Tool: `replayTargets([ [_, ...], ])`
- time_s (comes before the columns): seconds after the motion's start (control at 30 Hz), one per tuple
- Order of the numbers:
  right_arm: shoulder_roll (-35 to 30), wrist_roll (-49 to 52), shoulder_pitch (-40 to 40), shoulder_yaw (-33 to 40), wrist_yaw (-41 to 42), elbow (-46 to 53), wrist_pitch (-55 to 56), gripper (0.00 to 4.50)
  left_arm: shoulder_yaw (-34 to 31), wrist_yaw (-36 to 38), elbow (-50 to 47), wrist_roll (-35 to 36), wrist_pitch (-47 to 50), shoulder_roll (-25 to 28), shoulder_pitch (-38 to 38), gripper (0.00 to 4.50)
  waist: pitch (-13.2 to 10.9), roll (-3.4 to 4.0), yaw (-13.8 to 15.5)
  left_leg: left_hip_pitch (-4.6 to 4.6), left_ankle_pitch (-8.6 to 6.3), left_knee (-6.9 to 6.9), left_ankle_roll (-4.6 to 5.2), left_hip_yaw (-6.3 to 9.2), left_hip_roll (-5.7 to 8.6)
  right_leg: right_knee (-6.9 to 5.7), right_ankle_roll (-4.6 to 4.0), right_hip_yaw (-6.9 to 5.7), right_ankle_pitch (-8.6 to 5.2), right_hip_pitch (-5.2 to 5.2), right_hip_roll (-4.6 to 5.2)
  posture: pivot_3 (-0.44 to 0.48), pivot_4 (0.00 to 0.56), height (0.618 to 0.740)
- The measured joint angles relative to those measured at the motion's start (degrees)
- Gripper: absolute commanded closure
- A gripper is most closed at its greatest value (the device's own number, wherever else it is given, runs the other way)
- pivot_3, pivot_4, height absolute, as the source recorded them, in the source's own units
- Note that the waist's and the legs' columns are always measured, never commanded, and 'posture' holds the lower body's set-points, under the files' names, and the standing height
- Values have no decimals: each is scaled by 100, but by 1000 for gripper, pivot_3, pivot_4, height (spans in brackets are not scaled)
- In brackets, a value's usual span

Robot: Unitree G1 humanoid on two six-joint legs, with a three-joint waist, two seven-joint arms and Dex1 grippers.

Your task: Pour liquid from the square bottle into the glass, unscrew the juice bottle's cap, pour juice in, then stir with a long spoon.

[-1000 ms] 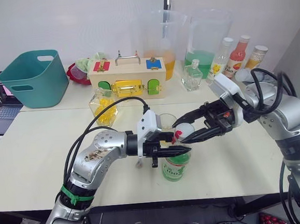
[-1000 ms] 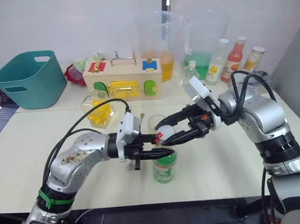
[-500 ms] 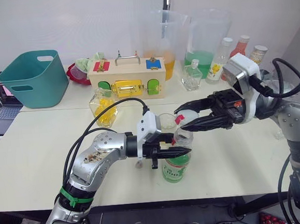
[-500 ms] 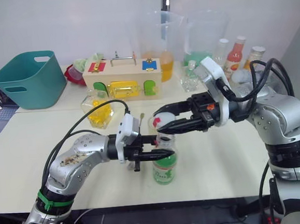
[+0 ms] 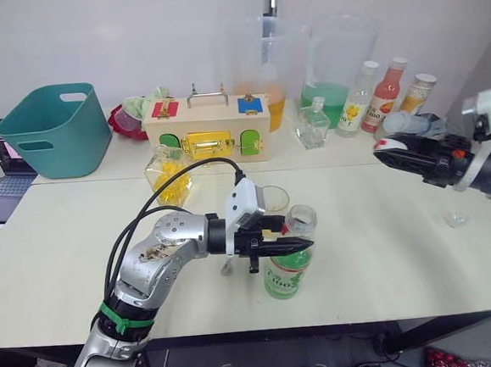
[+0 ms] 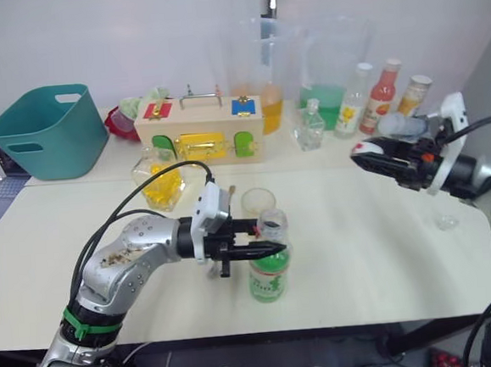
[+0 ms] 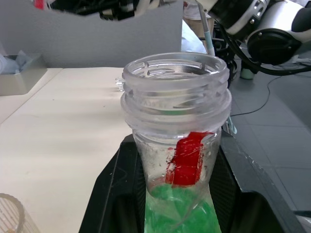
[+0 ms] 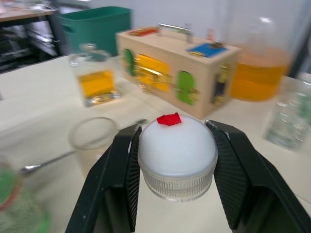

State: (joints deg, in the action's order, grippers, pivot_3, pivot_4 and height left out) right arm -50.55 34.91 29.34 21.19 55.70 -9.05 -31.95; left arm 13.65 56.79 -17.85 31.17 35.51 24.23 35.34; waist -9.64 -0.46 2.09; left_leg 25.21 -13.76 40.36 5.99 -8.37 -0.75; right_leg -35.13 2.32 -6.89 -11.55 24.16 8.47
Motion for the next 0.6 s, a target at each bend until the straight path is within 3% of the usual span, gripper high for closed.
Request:
replayTargets([
  [0.3, 827, -969, -125, 357, -1884, -1676, 1067, 2897, -207, -395, -1, 178, 441, -152, -2, 3171, 1, 9, -21, -1, 4, 0, -4, -1, 1, -3, 2, 5, -1, 0, -3, 0, 150, 733],
  [0.6, 1095, -1613, -154, 175, -2651, -2653, 1756, 2897, -320, -443, -46, 317, 606, -75, -20, 3171, 0, 12, -108, -1, 9, -4, -11, 0, 1, -3, 5, 4, -3, -1, -8, 0, 150, 733],
])
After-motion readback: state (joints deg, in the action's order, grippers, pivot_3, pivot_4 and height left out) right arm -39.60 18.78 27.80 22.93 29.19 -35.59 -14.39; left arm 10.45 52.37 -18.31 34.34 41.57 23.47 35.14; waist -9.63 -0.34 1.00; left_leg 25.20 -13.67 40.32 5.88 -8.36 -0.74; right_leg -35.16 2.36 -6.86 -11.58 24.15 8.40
